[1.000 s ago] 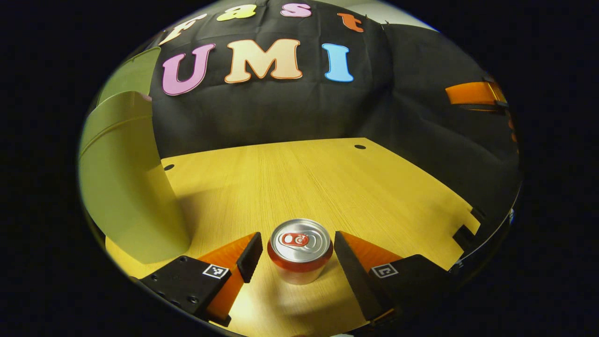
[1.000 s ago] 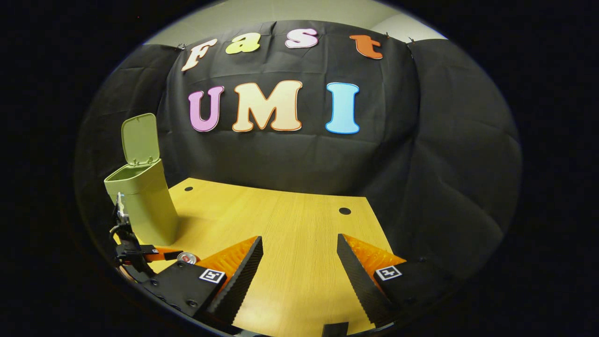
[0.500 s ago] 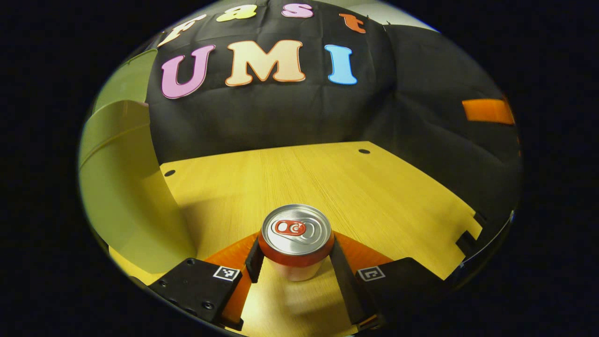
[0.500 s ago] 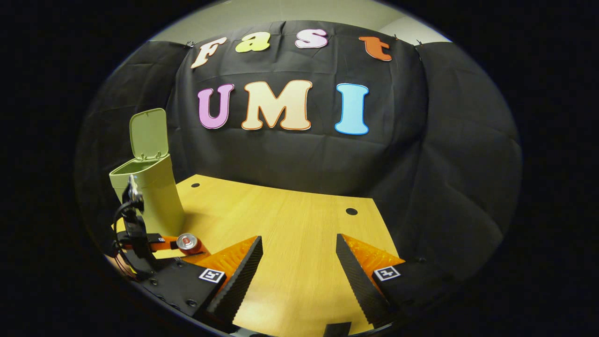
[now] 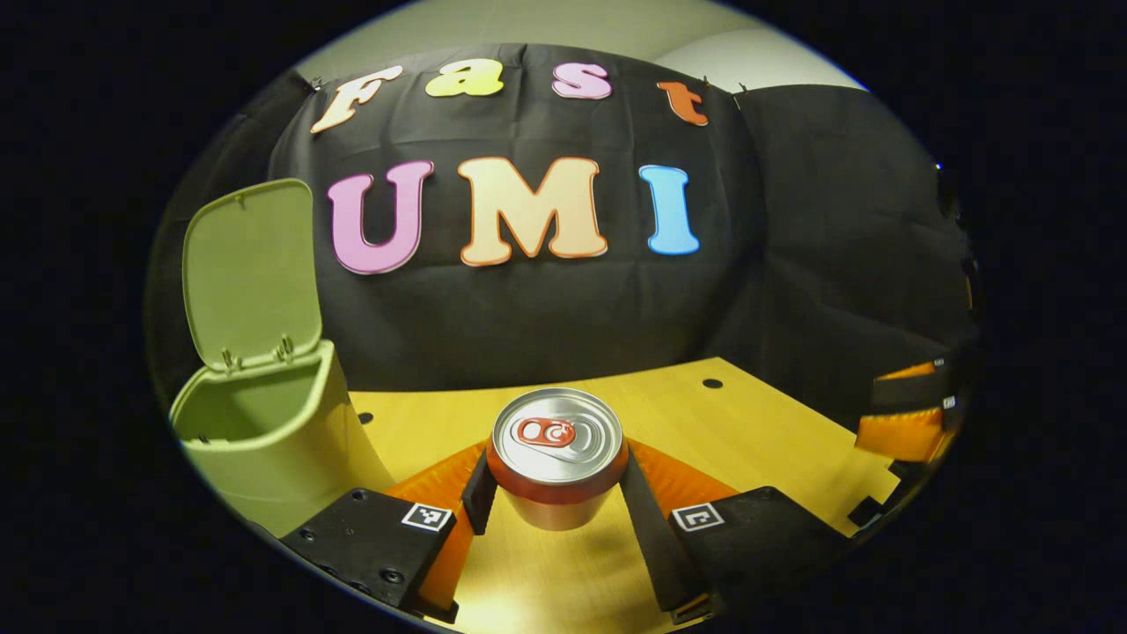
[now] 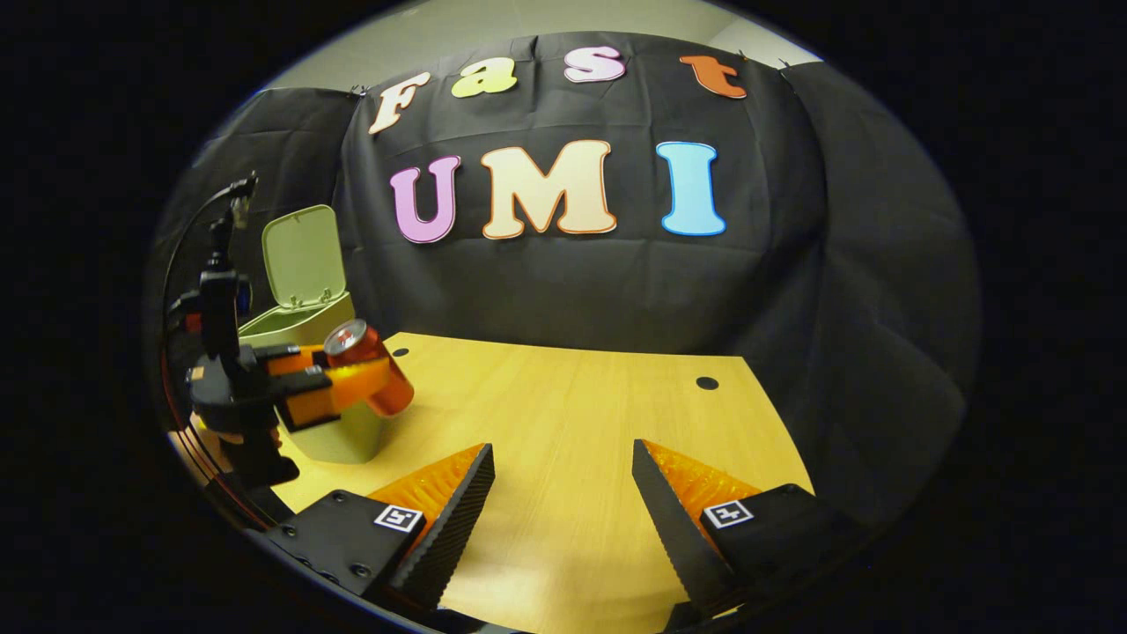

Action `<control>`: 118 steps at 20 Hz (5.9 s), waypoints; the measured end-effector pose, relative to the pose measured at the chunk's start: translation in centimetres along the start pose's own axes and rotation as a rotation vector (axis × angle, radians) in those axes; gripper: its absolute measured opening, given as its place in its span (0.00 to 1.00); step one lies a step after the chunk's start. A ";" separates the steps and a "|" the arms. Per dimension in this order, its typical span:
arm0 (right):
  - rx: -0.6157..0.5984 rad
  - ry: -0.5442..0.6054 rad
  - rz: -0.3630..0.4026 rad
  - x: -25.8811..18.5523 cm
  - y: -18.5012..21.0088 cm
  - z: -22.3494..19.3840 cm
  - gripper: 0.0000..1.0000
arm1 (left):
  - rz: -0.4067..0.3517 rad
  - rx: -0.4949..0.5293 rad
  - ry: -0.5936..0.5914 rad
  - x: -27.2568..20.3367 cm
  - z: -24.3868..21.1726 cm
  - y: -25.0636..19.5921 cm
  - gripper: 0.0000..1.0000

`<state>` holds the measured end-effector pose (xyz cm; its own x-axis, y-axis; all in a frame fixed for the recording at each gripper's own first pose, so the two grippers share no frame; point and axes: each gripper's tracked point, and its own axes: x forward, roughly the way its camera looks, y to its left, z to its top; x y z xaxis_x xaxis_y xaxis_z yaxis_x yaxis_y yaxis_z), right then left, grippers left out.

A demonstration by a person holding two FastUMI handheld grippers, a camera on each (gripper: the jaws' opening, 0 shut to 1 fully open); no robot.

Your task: Press the lid of the desktop garbage bin to open it, pick up the crumpled paper on the desktop and throw it into the bin, then pick up the pop can on the desktop and drop it into the bin, and finally close the garbage bin lid.

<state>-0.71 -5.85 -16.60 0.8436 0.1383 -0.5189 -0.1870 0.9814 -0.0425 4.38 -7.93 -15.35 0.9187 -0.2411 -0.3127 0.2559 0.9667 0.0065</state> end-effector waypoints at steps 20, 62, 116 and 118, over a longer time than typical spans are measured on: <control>0.012 0.005 0.076 2.1 4.9 -0.5 0.98 | 0.384 0.027 -0.193 -4.2 9.9 18.0 0.75; 0.072 0.017 0.048 4.7 6.0 -0.9 0.99 | 0.456 -0.070 -0.151 -1.9 20.2 30.0 0.94; 0.035 -0.042 0.168 5.0 8.4 2.1 0.98 | 0.251 0.002 -0.148 -6.7 6.8 15.6 0.94; 0.035 -0.106 0.140 4.4 7.6 3.9 0.98 | 0.219 -0.007 -0.215 -6.5 8.5 14.1 0.94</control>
<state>3.50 2.73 -15.86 0.8590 0.2857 -0.4249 -0.2905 0.9553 0.0550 4.58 6.54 -5.16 0.9946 -0.0385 -0.0968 0.0430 0.9981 0.0449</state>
